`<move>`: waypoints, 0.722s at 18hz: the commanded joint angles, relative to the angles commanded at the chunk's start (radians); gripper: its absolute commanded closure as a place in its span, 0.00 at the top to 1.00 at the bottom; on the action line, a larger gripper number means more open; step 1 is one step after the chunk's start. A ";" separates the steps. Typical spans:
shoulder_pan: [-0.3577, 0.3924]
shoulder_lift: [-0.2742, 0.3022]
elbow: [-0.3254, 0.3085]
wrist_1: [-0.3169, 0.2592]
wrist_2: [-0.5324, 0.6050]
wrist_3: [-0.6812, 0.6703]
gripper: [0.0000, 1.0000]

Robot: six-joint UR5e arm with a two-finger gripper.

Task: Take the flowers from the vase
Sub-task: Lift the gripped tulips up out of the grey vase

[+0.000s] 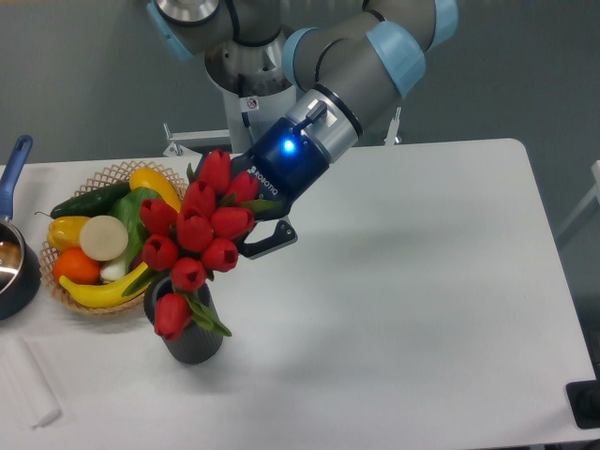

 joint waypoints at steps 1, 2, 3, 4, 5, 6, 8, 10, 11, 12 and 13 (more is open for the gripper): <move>0.000 0.005 0.000 0.000 -0.002 -0.011 0.45; 0.000 0.006 0.002 0.000 -0.002 -0.011 0.45; 0.000 0.008 0.006 0.000 -0.002 -0.011 0.45; 0.002 0.008 0.012 0.000 -0.002 -0.012 0.45; 0.006 0.008 0.023 0.000 -0.002 -0.012 0.45; 0.014 0.006 0.032 0.000 -0.002 -0.011 0.45; 0.037 0.006 0.067 -0.002 -0.002 -0.012 0.45; 0.049 -0.001 0.104 -0.002 0.000 -0.012 0.45; 0.057 -0.006 0.116 -0.002 0.003 -0.011 0.45; 0.073 -0.009 0.124 -0.002 0.006 -0.005 0.45; 0.089 -0.020 0.129 -0.002 0.008 0.000 0.45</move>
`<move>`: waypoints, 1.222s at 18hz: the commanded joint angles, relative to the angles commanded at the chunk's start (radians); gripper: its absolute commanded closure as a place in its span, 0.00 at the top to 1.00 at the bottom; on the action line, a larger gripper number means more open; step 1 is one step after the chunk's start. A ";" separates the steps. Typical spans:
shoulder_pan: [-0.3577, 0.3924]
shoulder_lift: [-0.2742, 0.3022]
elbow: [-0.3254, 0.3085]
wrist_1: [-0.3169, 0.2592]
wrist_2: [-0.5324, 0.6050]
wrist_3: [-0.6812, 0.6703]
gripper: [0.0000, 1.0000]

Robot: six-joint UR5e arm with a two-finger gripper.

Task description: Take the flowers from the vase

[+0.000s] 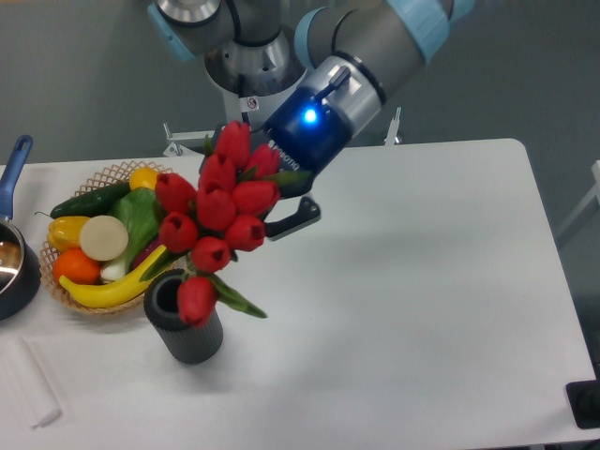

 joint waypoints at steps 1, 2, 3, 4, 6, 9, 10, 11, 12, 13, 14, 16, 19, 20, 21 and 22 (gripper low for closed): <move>0.012 -0.006 0.003 0.000 0.000 0.008 0.45; 0.028 -0.006 0.005 0.000 0.000 0.020 0.45; 0.037 -0.012 0.009 0.000 0.002 0.035 0.45; 0.040 -0.029 0.018 0.000 0.005 0.051 0.45; 0.072 -0.061 0.034 0.000 0.014 0.078 0.45; 0.097 -0.078 0.040 -0.002 0.015 0.130 0.45; 0.110 -0.080 0.037 0.000 0.015 0.143 0.45; 0.114 -0.080 0.035 0.000 0.014 0.150 0.45; 0.120 -0.080 0.035 0.000 0.014 0.152 0.45; 0.126 -0.078 0.026 0.002 0.014 0.156 0.45; 0.135 -0.077 0.022 0.000 0.014 0.158 0.45; 0.132 -0.077 0.022 0.000 0.014 0.158 0.45; 0.131 -0.075 0.022 0.002 0.014 0.158 0.45; 0.131 -0.075 0.022 0.000 0.014 0.157 0.45; 0.132 -0.075 0.022 0.000 0.014 0.157 0.45; 0.132 -0.074 0.017 0.000 0.014 0.157 0.45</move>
